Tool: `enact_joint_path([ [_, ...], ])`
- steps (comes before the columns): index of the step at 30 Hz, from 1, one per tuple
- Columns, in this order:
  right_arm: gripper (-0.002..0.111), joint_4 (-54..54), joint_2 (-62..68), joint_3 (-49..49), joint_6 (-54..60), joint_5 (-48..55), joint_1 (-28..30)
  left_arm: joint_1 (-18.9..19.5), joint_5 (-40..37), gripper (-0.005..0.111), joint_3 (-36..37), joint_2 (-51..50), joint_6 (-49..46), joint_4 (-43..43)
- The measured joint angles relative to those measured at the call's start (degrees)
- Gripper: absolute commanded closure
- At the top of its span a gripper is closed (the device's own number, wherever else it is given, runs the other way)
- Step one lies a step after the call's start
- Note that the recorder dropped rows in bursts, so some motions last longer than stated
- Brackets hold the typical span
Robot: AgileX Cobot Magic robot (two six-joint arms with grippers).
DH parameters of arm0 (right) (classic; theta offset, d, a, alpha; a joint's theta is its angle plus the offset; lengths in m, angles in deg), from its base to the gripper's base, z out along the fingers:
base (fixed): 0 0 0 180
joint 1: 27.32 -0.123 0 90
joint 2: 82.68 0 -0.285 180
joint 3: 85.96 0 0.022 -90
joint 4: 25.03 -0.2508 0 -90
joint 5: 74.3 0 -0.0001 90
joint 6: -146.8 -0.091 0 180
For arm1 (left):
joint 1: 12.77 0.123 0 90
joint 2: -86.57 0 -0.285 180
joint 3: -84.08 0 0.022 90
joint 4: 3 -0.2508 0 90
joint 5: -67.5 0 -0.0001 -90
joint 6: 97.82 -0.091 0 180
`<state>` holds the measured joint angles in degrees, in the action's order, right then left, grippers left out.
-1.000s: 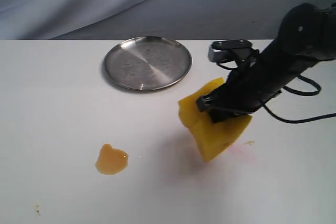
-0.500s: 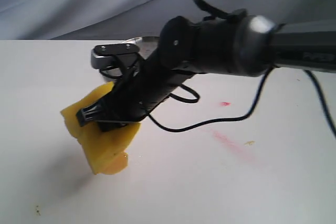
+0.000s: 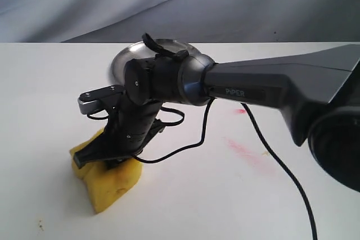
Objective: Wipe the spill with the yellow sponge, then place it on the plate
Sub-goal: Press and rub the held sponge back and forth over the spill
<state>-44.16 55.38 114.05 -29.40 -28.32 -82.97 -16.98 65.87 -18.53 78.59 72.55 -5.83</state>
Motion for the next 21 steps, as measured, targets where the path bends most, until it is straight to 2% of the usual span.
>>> enact_joint_path([
  [9, 0.108, 23.0, -0.8, 0.5, -12.4, 7.1, -0.2, 0.0, 0.0, 0.107, 0.0, 0.0, 0.0, 0.0],
  [17, 0.108, 28.3, -1.4, -1.6, -19.0, 9.7, 2.4, 0.0, 0.0, 0.107, 0.0, 0.0, 0.0, 0.0],
  [21, 0.108, 26.9, -1.5, -1.7, -17.4, 10.8, 3.0, 0.0, 0.0, 0.107, 0.0, 0.0, 0.0, 0.0],
])
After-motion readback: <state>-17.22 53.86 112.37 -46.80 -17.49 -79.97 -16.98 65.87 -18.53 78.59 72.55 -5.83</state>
